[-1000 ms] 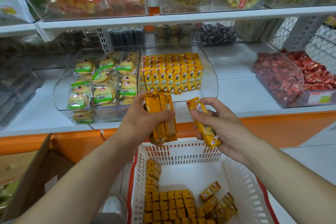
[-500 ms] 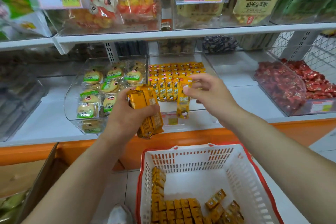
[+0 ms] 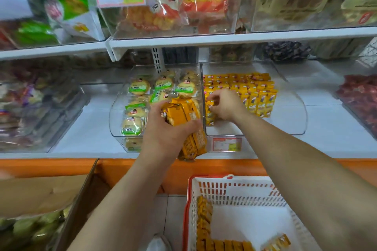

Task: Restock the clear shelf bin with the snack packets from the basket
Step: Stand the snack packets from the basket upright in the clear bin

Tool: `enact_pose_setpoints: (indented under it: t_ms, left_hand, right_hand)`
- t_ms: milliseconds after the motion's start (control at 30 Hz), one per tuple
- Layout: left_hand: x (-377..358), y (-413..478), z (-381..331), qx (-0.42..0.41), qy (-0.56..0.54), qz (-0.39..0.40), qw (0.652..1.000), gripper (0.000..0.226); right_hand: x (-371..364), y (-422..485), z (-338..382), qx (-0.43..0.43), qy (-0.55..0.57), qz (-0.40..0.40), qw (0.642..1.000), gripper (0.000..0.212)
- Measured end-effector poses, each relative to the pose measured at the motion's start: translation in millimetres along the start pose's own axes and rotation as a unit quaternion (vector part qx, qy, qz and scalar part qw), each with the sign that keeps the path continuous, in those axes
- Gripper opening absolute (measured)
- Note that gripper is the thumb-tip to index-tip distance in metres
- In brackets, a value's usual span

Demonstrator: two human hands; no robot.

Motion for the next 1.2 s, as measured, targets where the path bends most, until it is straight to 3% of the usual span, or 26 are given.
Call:
enact_pose_setpoints:
  t_ms: [300,433,533,600,700,833,933,1000,1067,1200]
  left_hand:
    - [-17.7,-0.1,-1.8,0.021,-0.014,0.012,1.000,0.082]
    - [-42.3,-3.0,-2.0,0.036,-0.029,0.048,0.998,0.073]
    - [-67.8,-6.3,-0.4,0.044,-0.043,0.089,0.994,0.063]
    - [-86.9,-10.2,2.9,0.056,-0.048,0.113,0.991,0.058]
    - [-112.5,-18.3,5.8,0.054,-0.045,0.146,0.987,0.055]
    - [-125.9,-25.1,2.6,0.047,-0.063,0.157,0.984,0.058]
    - [-127.8,-28.4,-0.7,0.064,-0.096,0.160,0.980,0.068]
    - [-130.0,-30.1,-3.0,0.062,-0.108,0.165,0.978,0.069]
    - [-132.0,-32.3,-5.6,0.051,-0.114,0.163,0.979,0.075]
    - [-131.3,-31.7,-7.3,0.033,-0.124,0.160,0.979,0.082]
  right_hand:
    - [17.6,-26.8,7.6,0.014,-0.055,0.032,0.998,0.051]
    - [54.3,-103.7,11.0,0.070,0.090,-0.002,0.993,0.025]
    - [54.5,-171.5,5.6,0.063,0.296,0.042,0.952,0.019]
    - [42.6,-208.2,2.9,0.044,0.376,0.080,0.922,0.020]
    - [34.2,-231.4,-2.7,0.027,0.415,0.082,0.906,0.038]
    - [45.1,-232.2,-18.3,-0.011,0.435,0.083,0.897,0.045]
    - [47.9,-235.2,-22.5,-0.021,0.545,0.116,0.830,0.015]
    - [49.5,-237.9,-20.5,-0.032,0.616,0.118,0.778,0.021]
    - [51.5,-238.6,-18.9,-0.038,0.645,0.111,0.755,0.026]
    - [56.8,-239.1,-15.0,-0.030,0.633,0.096,0.767,0.034]
Point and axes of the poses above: each hand's wrist, its own y-axis towards the middle knuckle, its own x-axis out of the back of the hand, z = x × y, the point moved 7 cm from there along y, towards the middle knuckle, and after that the axes turned 10 degrees about z, right-handed, at the moved point
